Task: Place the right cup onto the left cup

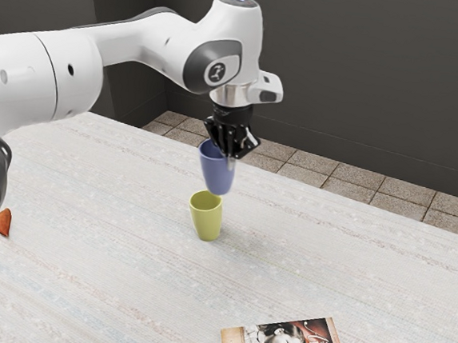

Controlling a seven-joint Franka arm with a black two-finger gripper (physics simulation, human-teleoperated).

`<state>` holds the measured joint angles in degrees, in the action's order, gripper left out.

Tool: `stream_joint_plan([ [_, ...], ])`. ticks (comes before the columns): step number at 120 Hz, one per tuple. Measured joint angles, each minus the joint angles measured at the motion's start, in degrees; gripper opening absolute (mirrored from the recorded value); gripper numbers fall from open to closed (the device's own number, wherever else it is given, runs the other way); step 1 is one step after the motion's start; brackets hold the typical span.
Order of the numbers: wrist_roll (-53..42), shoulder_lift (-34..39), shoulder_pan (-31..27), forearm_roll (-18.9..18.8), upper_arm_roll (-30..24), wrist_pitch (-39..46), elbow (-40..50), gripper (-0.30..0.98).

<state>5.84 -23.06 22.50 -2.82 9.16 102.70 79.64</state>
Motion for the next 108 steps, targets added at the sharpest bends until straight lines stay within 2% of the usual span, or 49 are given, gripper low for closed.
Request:
stream_joint_plan([
  [49,0.52,-1.08,-2.37,-0.09,0.33,0.31,1.84,-0.1],
  [108,1.04,-4.01,-3.37,-0.11,0.2,0.81,-0.03,-0.1],
])
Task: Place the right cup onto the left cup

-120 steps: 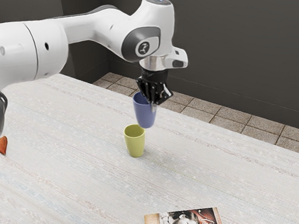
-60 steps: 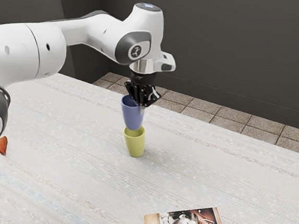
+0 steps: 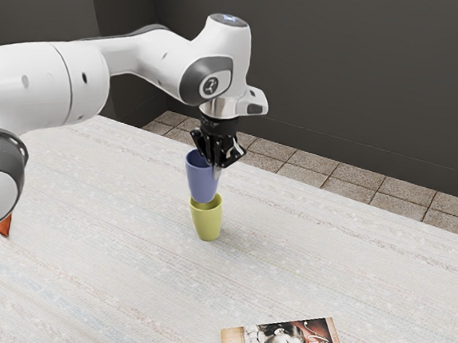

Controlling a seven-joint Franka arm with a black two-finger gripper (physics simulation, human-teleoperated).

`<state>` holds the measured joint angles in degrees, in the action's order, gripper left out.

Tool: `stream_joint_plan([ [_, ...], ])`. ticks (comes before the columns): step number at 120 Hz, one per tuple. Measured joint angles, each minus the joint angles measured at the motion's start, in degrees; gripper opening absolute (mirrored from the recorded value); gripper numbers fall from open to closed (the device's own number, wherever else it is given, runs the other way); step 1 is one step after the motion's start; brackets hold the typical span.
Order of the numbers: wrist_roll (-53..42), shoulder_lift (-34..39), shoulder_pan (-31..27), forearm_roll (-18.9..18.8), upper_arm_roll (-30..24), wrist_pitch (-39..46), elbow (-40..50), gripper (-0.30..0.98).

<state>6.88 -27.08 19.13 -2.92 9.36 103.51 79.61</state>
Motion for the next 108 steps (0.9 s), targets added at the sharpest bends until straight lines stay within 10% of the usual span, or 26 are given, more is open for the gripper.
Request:
stream_joint_plan([
  [92,0.25,-5.97,-2.79,0.79,-1.81,0.93,-3.19,-0.1],
  [108,0.36,-5.89,-2.78,1.37,-1.89,0.86,-3.17,0.16],
])
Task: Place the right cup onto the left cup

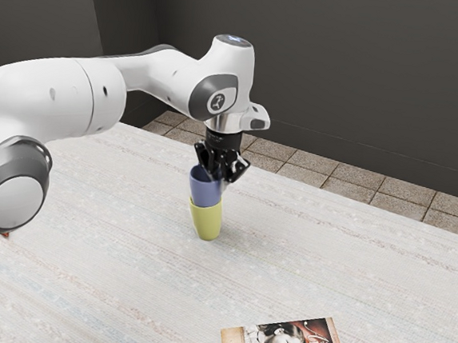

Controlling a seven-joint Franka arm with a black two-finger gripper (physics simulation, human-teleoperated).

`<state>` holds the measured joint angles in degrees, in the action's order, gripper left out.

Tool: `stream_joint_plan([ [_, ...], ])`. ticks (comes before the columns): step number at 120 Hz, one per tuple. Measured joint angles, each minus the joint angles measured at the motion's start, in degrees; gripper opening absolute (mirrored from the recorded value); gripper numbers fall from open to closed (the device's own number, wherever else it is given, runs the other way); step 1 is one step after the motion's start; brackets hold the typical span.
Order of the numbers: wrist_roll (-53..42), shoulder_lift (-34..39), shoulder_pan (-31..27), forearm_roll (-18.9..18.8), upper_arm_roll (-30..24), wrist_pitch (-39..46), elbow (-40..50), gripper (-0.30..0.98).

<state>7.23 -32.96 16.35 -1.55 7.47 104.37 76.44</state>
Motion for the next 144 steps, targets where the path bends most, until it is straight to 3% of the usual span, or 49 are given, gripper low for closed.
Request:
stream_joint_plan([
  [19,0.23,1.44,0.1,1.2,0.34,-0.38,0.1,0.43],
  [44,0.65,4.76,0.67,1.56,0.38,-1.1,1.27,0.59],
  [100,-1.42,25.15,2.97,1.27,4.27,-3.48,17.51,0.68],
  [144,-7.07,30.92,4.79,-1.12,8.85,-7.11,18.22,0.68],
])
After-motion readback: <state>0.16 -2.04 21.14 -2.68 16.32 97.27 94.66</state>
